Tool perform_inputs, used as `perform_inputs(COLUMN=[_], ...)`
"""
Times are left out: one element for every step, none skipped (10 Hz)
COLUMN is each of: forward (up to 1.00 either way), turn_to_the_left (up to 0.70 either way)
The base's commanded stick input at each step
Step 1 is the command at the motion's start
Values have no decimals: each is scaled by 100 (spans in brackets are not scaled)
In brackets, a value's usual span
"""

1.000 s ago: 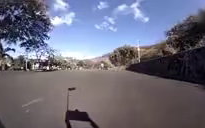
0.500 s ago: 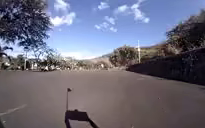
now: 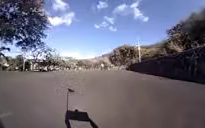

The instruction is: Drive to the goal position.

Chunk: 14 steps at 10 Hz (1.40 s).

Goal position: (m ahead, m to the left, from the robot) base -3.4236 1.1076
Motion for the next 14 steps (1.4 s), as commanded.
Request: perform_inputs(forward=[70,70,70,70,70,70,70,70,70,70,70,70,70,70], turn_to_the_left=[0,0,0,0,0,0,0,0,0,0,0,0,0,0])
